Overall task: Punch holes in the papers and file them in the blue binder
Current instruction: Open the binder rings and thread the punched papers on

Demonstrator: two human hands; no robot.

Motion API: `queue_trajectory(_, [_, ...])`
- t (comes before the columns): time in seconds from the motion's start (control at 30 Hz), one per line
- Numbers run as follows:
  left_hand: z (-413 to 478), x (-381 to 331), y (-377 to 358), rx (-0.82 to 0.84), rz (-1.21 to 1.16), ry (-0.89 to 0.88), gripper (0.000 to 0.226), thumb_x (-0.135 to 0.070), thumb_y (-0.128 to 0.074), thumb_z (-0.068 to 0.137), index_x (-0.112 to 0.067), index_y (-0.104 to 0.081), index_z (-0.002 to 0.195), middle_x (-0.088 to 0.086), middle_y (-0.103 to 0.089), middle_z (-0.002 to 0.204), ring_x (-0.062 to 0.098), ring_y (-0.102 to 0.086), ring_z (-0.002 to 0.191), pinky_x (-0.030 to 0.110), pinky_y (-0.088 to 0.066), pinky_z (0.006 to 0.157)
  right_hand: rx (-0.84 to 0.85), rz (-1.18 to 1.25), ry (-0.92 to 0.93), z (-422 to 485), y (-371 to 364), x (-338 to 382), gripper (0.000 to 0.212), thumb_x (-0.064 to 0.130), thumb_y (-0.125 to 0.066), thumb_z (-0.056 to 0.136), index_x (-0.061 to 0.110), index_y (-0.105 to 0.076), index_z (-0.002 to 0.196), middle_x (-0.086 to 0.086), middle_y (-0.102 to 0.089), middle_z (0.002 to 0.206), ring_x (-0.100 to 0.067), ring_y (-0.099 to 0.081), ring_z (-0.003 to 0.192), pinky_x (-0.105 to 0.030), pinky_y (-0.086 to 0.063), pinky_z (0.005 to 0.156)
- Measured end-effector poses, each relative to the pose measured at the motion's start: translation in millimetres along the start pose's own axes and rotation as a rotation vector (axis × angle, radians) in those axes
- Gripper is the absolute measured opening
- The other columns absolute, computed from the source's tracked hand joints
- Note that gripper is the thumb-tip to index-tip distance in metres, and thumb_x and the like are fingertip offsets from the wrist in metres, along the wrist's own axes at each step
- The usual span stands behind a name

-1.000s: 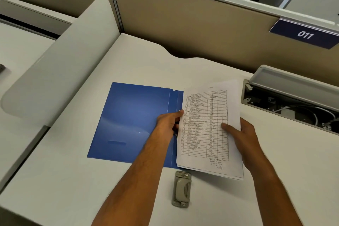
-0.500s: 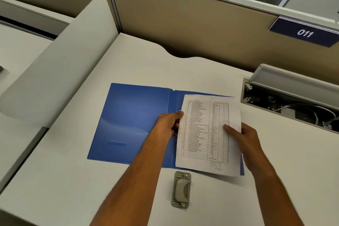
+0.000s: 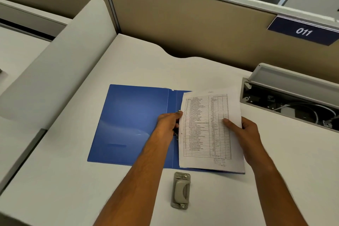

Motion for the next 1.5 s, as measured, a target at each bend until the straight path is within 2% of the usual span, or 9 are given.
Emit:
queue_trajectory(0.23, [-4,1,-1,-0.005,0.001,-0.029,0.031,-0.024,-0.081,0.092,0.000,-0.076,0.111,0.010,-0.070,0.091,0.011,-0.051,0.052,0.022,-0.048,0.048,0.014,-0.016,0.027,-1,0,9,0.028,0.024,-0.083,0.092,0.016,-0.079,0.119,-0.001,-0.085,0.106,-0.023,-0.083,0.093,-0.039,-0.065,0.080])
queue_trajectory(0.47, [-11,5,-4,-0.037,-0.054,-0.076,0.025,-0.025,-0.083,0.090,-0.005,-0.077,0.105,0.008,-0.077,0.090,0.009,-0.060,0.048,0.023,-0.050,0.047,-0.002,-0.044,0.080,0,-1,17,0.031,0.024,-0.086,0.090,0.015,-0.080,0.119,-0.001,-0.085,0.107,-0.025,-0.083,0.094,-0.045,-0.066,0.085])
queue_trajectory(0.77, [-8,8,-3,-0.086,-0.018,-0.099,0.026,-0.037,-0.084,0.088,-0.012,-0.081,0.094,0.006,-0.082,0.090,0.019,-0.069,0.065,0.035,-0.061,0.065,-0.051,-0.094,0.077,2,-1,16,0.032,0.022,-0.086,0.090,0.013,-0.080,0.120,-0.003,-0.084,0.108,-0.025,-0.082,0.095,-0.048,-0.066,0.090])
queue_trajectory(0.97, [-17,8,-3,-0.075,0.022,-0.186,0.014,-0.030,-0.082,0.090,-0.016,-0.082,0.094,0.003,-0.082,0.088,0.022,-0.077,0.075,0.038,-0.066,0.069,-0.108,-0.128,0.020,5,5,9,0.031,0.021,-0.085,0.091,0.012,-0.079,0.119,-0.002,-0.083,0.108,-0.026,-0.080,0.095,-0.050,-0.065,0.091])
queue_trajectory(1.07, [-26,3,1,-0.144,0.124,-0.280,0.001,-0.022,-0.081,0.090,-0.021,-0.082,0.089,-0.001,-0.081,0.086,0.022,-0.079,0.079,0.038,-0.067,0.068,-0.115,-0.144,0.014,5,5,5,0.031,0.020,-0.083,0.093,0.014,-0.078,0.123,0.000,-0.082,0.110,-0.024,-0.079,0.095,-0.045,-0.064,0.087])
queue_trajectory(1.17, [-43,-8,14,-0.294,0.333,-0.479,0.009,-0.013,-0.076,0.090,-0.021,-0.079,0.094,-0.006,-0.076,0.085,0.010,-0.071,0.074,0.024,-0.058,0.059,-0.105,-0.123,-0.021,9,10,-6,0.030,0.016,-0.082,0.094,0.014,-0.077,0.124,0.001,-0.081,0.110,-0.024,-0.078,0.096,-0.042,-0.063,0.085])
queue_trajectory(1.23, [-50,-15,26,-0.324,0.468,-0.651,0.018,-0.007,-0.074,0.089,-0.020,-0.076,0.101,-0.008,-0.074,0.093,0.008,-0.069,0.082,0.021,-0.057,0.066,-0.109,-0.127,-0.065,12,13,-15,0.032,0.017,-0.082,0.094,0.014,-0.075,0.125,-0.001,-0.080,0.111,-0.024,-0.077,0.096,-0.041,-0.063,0.083])
queue_trajectory(1.37, [-46,-28,47,-0.203,0.801,-0.875,0.029,-0.009,-0.078,0.089,-0.023,-0.075,0.114,-0.009,-0.069,0.113,0.004,-0.063,0.100,0.015,-0.048,0.083,-0.127,-0.136,-0.134,21,16,-36,0.038,0.018,-0.085,0.092,0.009,-0.074,0.127,-0.010,-0.079,0.121,-0.031,-0.076,0.102,-0.052,-0.062,0.096])
queue_trajectory(1.5, [-44,-37,59,-0.060,1.019,-1.051,0.030,-0.015,-0.080,0.089,-0.022,-0.074,0.117,-0.006,-0.070,0.112,0.002,-0.057,0.088,0.009,-0.044,0.080,-0.139,-0.182,-0.096,23,12,-39,0.033,0.019,-0.084,0.092,0.011,-0.073,0.123,-0.009,-0.078,0.122,-0.031,-0.076,0.104,-0.054,-0.061,0.099])
Point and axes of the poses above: each hand's wrist, its own z-axis towards the middle knuckle, its own y-axis out of the back of the hand, x = y × z, the point moved 4 cm from there along z, towards the middle knuckle
